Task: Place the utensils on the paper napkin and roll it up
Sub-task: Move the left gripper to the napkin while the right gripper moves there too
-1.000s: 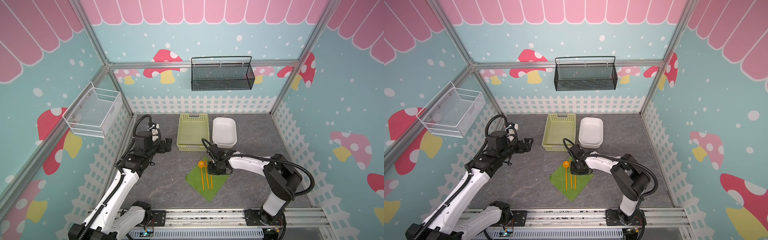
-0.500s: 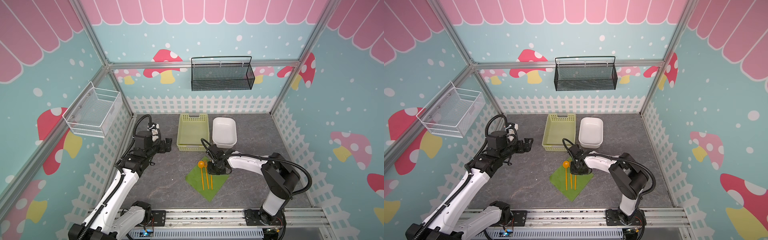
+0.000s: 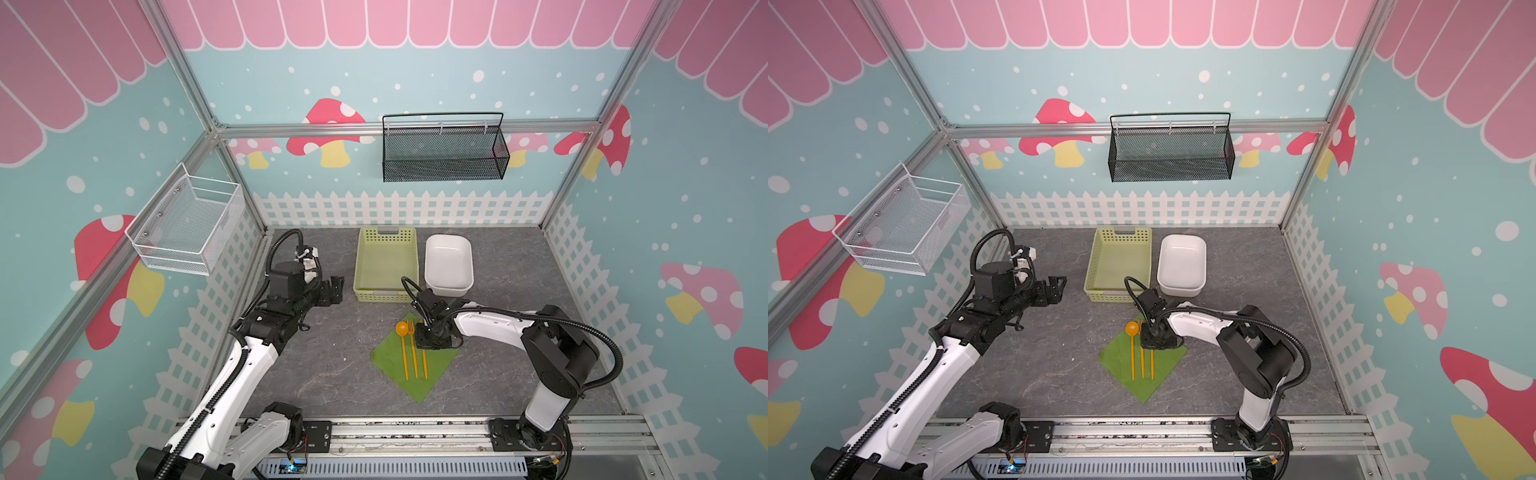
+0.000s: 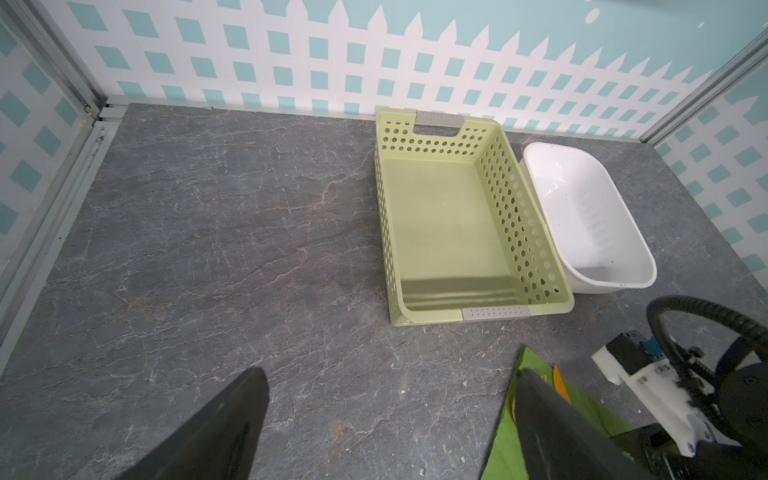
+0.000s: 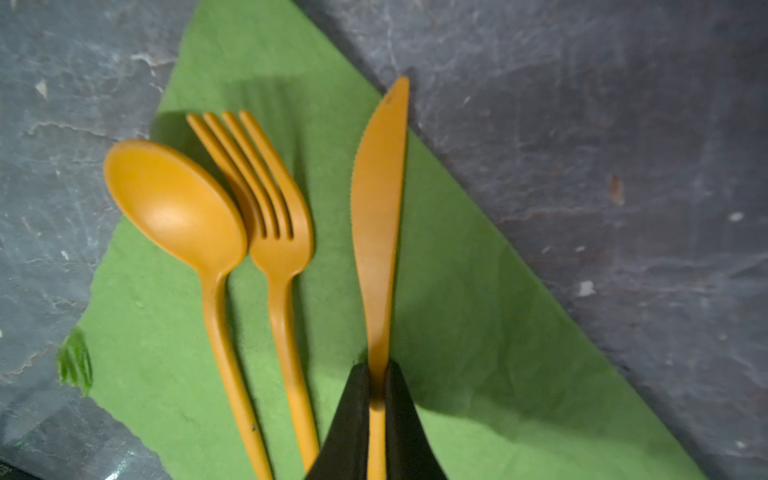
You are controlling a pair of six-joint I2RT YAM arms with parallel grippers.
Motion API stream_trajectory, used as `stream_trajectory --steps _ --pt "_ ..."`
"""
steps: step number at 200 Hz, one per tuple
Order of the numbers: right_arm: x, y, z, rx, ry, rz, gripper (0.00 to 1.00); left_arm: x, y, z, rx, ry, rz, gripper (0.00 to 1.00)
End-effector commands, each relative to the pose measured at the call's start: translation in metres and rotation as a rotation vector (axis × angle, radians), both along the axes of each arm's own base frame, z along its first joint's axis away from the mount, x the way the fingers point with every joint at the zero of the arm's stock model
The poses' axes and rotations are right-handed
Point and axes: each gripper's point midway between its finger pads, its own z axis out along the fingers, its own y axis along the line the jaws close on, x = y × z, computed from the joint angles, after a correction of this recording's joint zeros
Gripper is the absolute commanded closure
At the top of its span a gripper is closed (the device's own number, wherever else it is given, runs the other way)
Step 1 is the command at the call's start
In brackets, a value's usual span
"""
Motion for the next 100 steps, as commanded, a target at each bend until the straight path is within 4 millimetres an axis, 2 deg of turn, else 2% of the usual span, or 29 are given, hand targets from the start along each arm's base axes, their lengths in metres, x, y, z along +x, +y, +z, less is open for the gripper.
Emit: stream_trajectory --steps 1,100 --pt "0.0019 0.0005 0.0018 -0.025 -0.006 0.003 0.90 -0.0035 0.0041 -0.0007 0.011 0.002 0.011 0.06" --pt "0.0015 0.0009 -0.0022 -0.028 0.004 -0.004 0.88 -0.0025 0.0044 -0.0020 0.013 0.006 0.012 0.06"
